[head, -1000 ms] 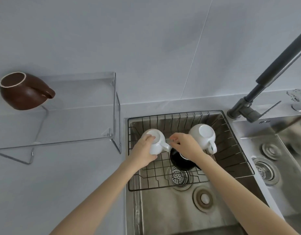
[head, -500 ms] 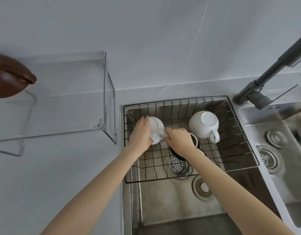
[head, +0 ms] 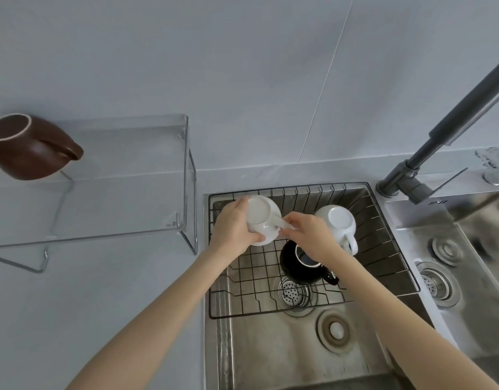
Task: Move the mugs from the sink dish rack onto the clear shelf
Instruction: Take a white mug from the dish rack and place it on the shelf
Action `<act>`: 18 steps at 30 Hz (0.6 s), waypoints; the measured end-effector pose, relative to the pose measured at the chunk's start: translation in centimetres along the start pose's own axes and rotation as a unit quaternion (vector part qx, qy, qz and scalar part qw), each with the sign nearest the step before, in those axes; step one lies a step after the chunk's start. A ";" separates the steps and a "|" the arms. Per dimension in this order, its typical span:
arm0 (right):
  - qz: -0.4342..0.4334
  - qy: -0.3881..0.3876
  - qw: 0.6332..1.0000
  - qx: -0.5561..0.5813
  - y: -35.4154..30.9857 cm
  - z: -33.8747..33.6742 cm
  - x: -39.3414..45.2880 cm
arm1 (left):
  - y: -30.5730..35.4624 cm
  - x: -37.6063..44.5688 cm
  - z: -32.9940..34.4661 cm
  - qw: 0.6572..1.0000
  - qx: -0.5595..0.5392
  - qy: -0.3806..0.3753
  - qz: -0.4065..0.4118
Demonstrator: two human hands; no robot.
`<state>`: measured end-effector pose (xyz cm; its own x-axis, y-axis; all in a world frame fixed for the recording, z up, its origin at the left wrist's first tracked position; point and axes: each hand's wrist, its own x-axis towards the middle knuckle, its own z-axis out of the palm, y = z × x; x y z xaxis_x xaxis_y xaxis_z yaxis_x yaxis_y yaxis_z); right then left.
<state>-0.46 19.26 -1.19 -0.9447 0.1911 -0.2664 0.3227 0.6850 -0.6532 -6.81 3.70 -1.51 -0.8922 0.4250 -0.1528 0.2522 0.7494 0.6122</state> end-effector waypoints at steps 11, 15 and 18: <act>-0.176 0.127 0.973 0.080 -13.0 -6.9 -3.8 | 3.7 -4.9 -14.6 0.966 -0.102 0.215 0.104; -0.232 0.126 0.961 0.078 -18.3 -4.8 -3.8 | 1.6 -7.7 -19.7 0.958 -0.095 0.255 0.089; -0.260 0.104 0.957 0.077 -22.0 -1.9 -3.4 | -1.4 -9.5 -22.8 0.958 -0.098 0.264 0.052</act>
<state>-4.42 4.91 15.48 -0.9659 -0.0008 0.2588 -0.2041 0.6174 -0.7597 -7.25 -13.00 16.76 -0.9446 0.1367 0.2985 0.3201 0.5855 0.7448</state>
